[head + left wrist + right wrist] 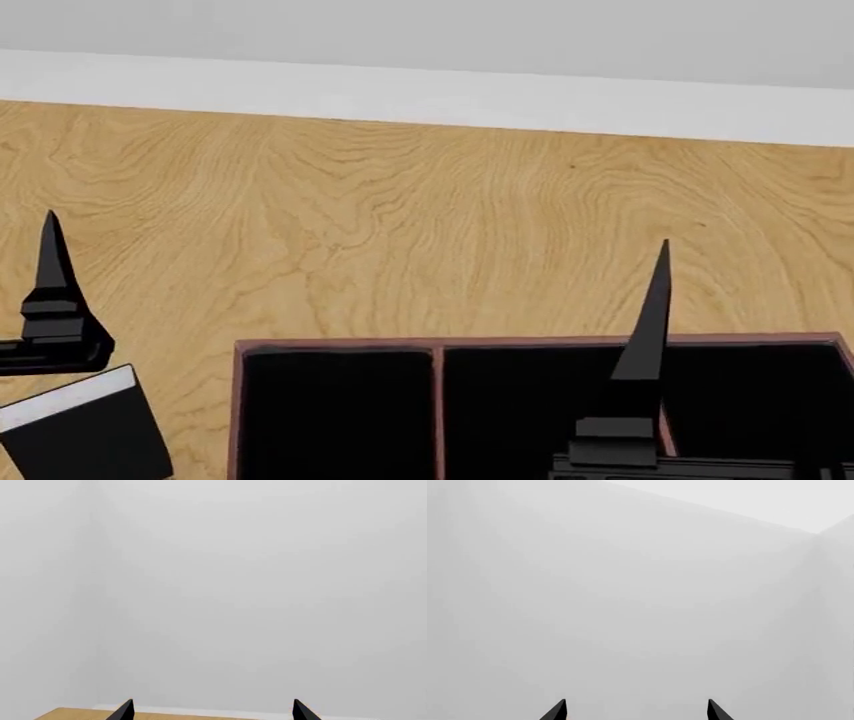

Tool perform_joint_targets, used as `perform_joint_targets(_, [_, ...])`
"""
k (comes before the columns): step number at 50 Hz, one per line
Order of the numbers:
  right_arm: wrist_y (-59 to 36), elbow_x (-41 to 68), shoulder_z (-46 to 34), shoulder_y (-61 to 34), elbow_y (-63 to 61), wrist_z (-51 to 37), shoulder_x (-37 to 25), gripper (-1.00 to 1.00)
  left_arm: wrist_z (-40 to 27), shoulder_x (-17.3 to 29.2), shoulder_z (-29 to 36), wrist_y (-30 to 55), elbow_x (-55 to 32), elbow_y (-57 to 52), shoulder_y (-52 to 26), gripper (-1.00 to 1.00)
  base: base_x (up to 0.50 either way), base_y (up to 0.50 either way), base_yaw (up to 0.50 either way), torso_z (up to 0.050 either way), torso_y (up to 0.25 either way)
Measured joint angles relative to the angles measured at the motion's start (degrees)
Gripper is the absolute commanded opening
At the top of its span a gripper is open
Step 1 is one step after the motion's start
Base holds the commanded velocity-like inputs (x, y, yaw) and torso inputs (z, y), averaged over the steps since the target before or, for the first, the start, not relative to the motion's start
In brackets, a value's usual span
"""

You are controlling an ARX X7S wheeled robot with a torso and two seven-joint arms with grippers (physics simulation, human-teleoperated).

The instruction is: Pick up the book and place it in the back compartment of the caddy.

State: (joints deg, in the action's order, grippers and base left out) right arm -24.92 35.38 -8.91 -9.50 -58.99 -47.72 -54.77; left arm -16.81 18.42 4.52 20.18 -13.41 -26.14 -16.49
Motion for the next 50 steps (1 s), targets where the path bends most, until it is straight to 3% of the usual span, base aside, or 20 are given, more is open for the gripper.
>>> perform_joint_targets(39, [3.6, 3.6, -0.7, 0.8, -0.2, -5.3, -5.2, 1.00, -0.8, 1.1, -0.4, 4.1, -2.1, -0.5, -4.1, 1.00, -0.03, 0.00, 0.00, 0.000, 0.000])
perform_joint_targets(50, [5.1, 3.7, -1.6, 0.9, 0.2, -6.1, -6.2, 1.00, 0.6, 2.7, -0.2, 10.2, -4.1, 1.7, -11.2, 1.00, 0.00, 0.00, 0.00, 0.000, 0.000])
